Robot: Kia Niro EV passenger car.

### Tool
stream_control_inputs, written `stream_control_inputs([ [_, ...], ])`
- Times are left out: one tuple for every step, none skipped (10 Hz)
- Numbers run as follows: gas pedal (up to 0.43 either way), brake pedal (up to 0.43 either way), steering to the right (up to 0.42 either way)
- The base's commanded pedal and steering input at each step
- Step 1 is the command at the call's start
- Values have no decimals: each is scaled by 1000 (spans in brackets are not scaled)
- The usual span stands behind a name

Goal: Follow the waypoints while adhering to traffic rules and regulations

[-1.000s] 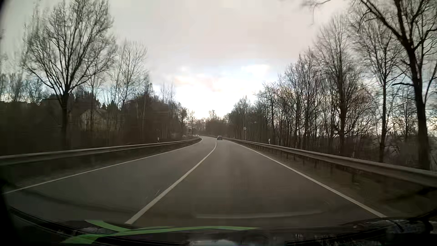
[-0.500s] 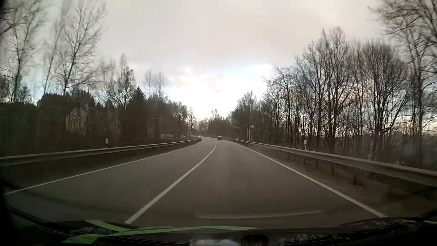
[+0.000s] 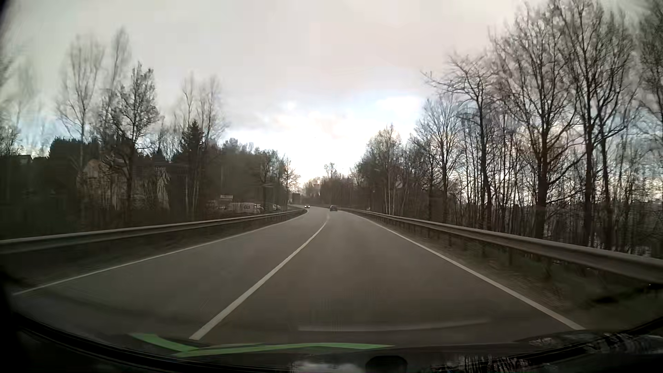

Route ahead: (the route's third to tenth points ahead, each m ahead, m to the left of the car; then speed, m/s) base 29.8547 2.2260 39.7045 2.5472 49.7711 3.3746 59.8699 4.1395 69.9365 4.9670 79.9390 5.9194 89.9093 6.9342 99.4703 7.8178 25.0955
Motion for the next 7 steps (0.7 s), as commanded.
stream_control_inputs([
  [240,0,-10],
  [240,0,-10],
  [240,0,-10],
  [248,0,-10],
  [248,0,-10],
  [248,0,-10],
  [248,0,-9],
])
